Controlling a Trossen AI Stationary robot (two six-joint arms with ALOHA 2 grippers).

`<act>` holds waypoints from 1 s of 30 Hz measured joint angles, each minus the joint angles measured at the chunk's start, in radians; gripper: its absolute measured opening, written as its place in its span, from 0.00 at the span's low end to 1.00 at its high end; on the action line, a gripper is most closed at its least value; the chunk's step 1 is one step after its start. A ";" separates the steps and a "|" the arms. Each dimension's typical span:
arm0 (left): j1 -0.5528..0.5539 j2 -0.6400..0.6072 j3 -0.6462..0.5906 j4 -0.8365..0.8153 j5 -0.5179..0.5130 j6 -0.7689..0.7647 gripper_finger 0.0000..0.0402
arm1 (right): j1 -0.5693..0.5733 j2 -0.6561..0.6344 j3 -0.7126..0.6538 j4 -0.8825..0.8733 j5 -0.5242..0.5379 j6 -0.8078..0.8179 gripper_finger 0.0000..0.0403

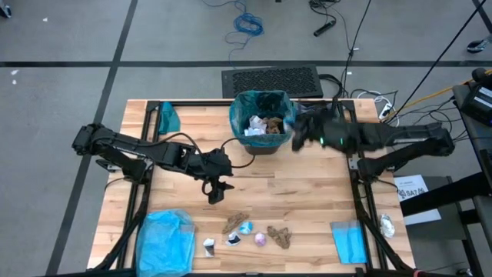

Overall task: Place trash/remove bag and relplace
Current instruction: Put the blue plastic into the blue trash bag inside the black trash bin, then put the brown napkin into the blue trash bag inside the black trash bin

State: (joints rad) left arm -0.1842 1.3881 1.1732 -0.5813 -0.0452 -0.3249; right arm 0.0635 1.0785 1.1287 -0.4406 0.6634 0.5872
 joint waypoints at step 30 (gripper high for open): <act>-0.085 0.207 0.000 0.061 0.191 -0.010 0.53 | -0.381 0.095 0.059 0.206 -0.687 -0.203 0.59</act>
State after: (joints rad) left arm -0.2694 1.5954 1.1732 -0.5203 0.1458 -0.3351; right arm -0.3178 1.1732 1.1877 -0.2343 -0.0238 0.3846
